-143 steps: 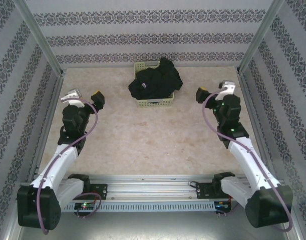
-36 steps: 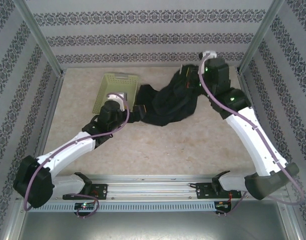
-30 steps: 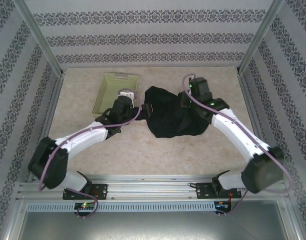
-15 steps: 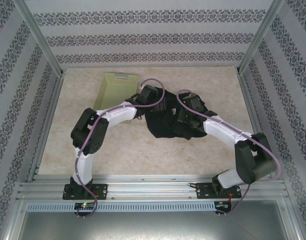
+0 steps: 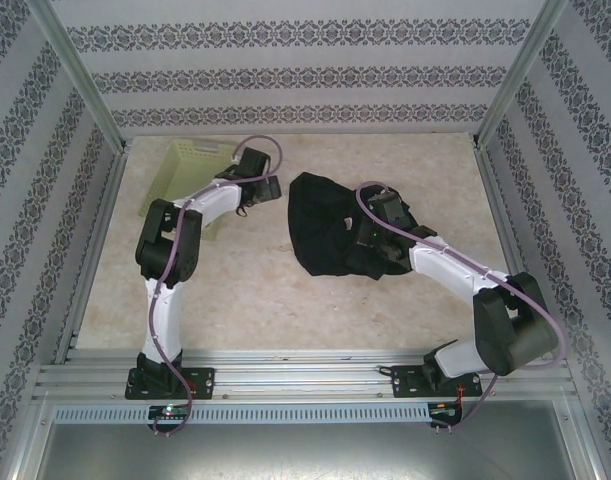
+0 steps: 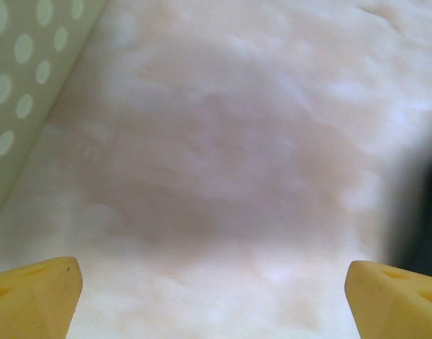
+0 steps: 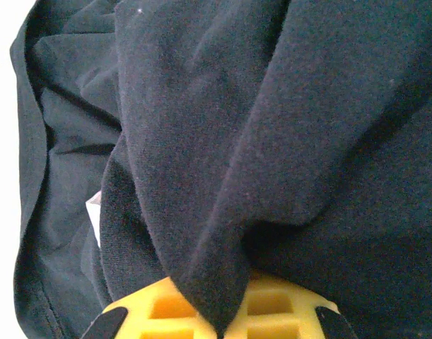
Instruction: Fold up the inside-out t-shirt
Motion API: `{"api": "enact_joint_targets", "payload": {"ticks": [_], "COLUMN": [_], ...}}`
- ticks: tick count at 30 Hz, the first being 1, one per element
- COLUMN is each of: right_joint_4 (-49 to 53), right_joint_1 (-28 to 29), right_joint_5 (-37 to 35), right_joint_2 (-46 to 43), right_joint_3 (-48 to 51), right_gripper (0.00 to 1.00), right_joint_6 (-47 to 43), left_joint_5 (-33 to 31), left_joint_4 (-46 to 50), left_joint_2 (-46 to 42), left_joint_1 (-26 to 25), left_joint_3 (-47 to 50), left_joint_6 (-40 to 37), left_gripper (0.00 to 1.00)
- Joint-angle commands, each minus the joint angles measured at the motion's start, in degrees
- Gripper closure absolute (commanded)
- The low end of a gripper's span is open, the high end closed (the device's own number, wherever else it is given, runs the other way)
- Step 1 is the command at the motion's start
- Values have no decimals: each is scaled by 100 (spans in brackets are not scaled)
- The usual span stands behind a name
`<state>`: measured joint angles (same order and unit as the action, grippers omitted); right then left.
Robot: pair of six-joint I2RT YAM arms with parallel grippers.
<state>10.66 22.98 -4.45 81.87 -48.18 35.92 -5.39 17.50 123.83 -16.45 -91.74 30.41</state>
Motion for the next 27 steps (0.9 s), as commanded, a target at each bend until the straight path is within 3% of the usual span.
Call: {"api": "enact_joint_targets", "payload": {"ticks": [1, 7, 14, 22, 27], "right_joint_4": [154, 303, 540, 951, 869], "right_joint_1": [-13, 98, 426, 1107, 1617], "right_joint_5": [-62, -136, -349, -706, -969], "right_joint_2": [-135, -57, -174, -337, -474], "right_joint_3": [22, -172, -453, -973, -509], "right_gripper": [100, 100, 100, 100, 100], "right_joint_6": [82, 63, -193, -715, -271], "left_joint_5": [29, -12, 321, 633, 648], "left_joint_4": [259, 383, 576, -154, -202], "left_joint_2": [-8, -29, -850, -2921, -3419], "left_joint_1": [537, 930, 556, -194, -472], "left_joint_3": [-66, -287, -203, 1831, 2533], "left_joint_6": [-320, -512, -675, -362, -336], "left_gripper": [4, 4, 2, 0, 0]}}
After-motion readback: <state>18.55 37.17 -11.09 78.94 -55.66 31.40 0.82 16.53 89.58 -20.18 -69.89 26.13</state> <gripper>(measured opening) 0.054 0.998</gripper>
